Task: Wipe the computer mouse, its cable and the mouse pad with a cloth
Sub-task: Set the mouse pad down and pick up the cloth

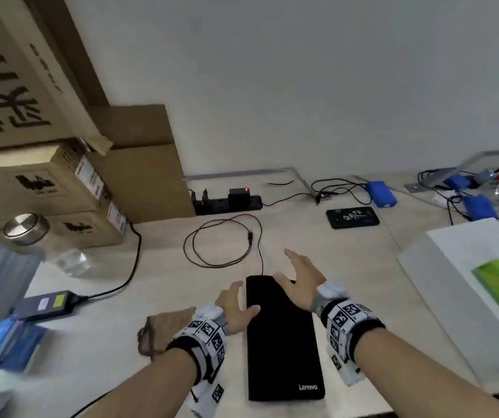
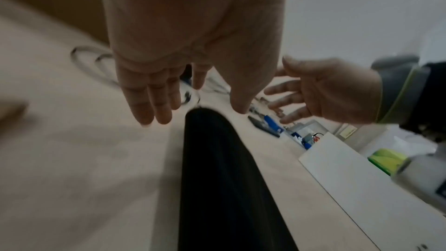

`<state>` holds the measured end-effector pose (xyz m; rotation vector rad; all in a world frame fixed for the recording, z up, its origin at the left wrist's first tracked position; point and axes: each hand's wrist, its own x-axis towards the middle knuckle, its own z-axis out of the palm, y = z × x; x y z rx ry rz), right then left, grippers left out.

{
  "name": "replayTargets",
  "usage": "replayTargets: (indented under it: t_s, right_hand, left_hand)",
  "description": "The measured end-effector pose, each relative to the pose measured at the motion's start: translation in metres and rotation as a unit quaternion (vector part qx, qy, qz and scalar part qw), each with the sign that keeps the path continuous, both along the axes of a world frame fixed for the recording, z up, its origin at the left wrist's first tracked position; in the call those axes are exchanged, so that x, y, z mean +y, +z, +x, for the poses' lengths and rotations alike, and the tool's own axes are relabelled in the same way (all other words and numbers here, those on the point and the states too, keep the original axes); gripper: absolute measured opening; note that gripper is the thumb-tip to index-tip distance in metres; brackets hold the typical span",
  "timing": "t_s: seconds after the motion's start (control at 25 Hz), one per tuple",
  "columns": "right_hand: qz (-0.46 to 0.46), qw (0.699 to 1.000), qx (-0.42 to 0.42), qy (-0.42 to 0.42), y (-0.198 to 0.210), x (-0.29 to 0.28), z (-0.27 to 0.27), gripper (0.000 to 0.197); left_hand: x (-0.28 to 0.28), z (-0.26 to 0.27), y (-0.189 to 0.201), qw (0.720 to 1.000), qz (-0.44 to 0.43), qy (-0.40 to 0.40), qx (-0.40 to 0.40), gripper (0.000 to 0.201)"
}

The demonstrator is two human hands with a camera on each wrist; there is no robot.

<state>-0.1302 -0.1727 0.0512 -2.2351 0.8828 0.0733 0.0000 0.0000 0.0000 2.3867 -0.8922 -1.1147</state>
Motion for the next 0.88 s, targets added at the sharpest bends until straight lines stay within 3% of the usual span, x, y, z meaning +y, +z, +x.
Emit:
replayTargets:
  t_s: [0.2,0.32,0.52,0.76,0.88]
  right_hand:
    - [0.043,0.995,0.084,-0.003,-0.06,0.019,-0.044,0.067]
    - [0.055,0.994,0.08,-0.054,-0.081,0.028,-0.063,0.063]
    - [0.06,0.985,0.087,-0.137,-0.099,0.043,-0.098,0.056]
    - [0.165,0.945,0.095,-0.266,-0.095,0.033,-0.082,0.054]
    - [0.193,0.935,0.071,-0.288,-0.097,0.028,-0.074,0.024]
  left_hand:
    - [0.033,-0.043,-0.039,0.997,-0.005,0.035,0.064,0.112]
    - [0.042,-0.065,-0.044,0.987,-0.07,0.028,0.139,0.119]
    - [0.037,-0.076,-0.038,0.981,-0.053,0.11,0.148,0.105]
    - [0.032,-0.061,-0.033,0.988,-0.026,0.079,0.128,0.094]
    - [0.043,-0.058,-0.035,0.99,-0.005,0.071,0.122,0.077]
